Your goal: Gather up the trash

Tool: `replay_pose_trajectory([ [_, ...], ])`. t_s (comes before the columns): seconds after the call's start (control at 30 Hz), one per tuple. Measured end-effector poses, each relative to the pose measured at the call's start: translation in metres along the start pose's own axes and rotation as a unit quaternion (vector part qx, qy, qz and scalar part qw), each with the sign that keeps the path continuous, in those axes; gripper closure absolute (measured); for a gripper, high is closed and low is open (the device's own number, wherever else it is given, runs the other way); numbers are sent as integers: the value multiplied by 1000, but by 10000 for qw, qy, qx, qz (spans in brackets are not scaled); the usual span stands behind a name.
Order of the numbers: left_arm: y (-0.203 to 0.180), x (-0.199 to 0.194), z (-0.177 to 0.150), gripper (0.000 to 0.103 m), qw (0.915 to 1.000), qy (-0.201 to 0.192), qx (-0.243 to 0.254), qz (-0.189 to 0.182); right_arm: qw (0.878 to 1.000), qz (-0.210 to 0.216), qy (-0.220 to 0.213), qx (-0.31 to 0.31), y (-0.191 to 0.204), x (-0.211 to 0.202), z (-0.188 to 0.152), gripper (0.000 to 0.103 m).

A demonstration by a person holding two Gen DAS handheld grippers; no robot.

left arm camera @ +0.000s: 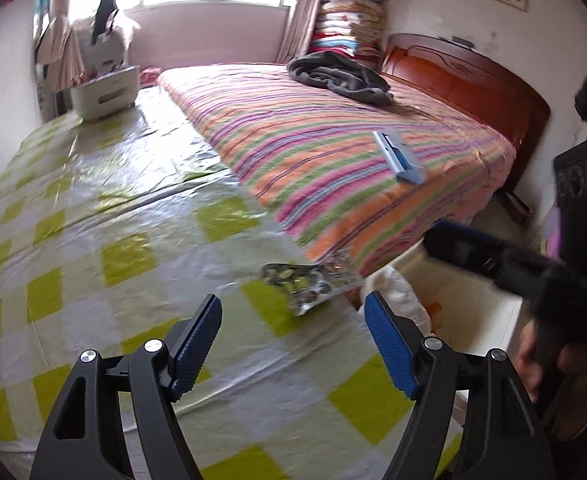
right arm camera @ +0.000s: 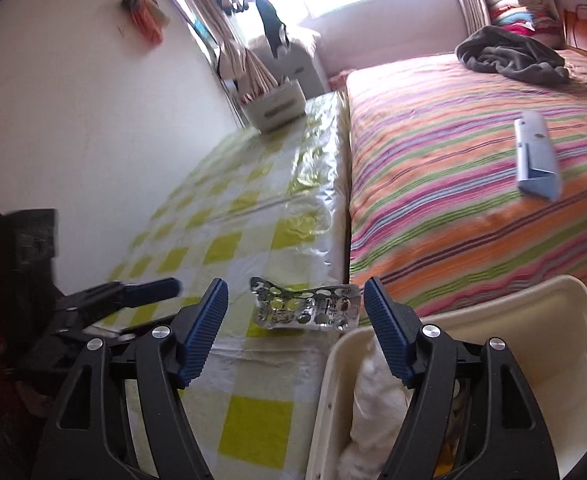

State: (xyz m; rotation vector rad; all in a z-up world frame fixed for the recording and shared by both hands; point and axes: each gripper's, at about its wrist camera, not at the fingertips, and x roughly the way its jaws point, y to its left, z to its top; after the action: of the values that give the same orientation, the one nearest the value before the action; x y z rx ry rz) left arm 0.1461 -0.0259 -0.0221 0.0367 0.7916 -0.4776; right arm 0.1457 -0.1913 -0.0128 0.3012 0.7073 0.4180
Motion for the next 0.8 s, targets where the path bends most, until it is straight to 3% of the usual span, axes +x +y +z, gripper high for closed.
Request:
replay_pose_trajectory([
  [0.33, 12, 0, -10, 31, 9999, 84, -43, -110, 9962, -317, 730, -345, 3, 72, 19, 30],
  [0.47, 15, 1, -12, 31, 9998, 120, -44, -142, 9920, -276, 1184, -337, -9, 94, 20, 29],
  [0.53, 18, 2, -13, 31, 9998, 126, -63, -144, 9874, -33, 1565, -211, -14, 107, 18, 29],
  [0.63, 23, 3, -13, 31, 9997, 130, -133, -147, 9848, 23, 1713, -277, -10, 114, 17, 29],
  [0.7, 25, 4, -13, 31, 9996, 140, -171, -146, 9855, 107, 1675, -244, -6, 113, 19, 46],
  [0.73, 26, 4, -13, 31, 9996, 147, -182, -143, 9853, 141, 1688, -229, -5, 112, 20, 71],
  [0.77, 26, 5, -13, 31, 9996, 159, -195, -145, 9848, 188, 1711, -235, -3, 111, 20, 80],
  [0.8, 27, 6, -14, 31, 9995, 176, -220, -146, 9838, 249, 1758, -243, 3, 112, 16, 82],
])
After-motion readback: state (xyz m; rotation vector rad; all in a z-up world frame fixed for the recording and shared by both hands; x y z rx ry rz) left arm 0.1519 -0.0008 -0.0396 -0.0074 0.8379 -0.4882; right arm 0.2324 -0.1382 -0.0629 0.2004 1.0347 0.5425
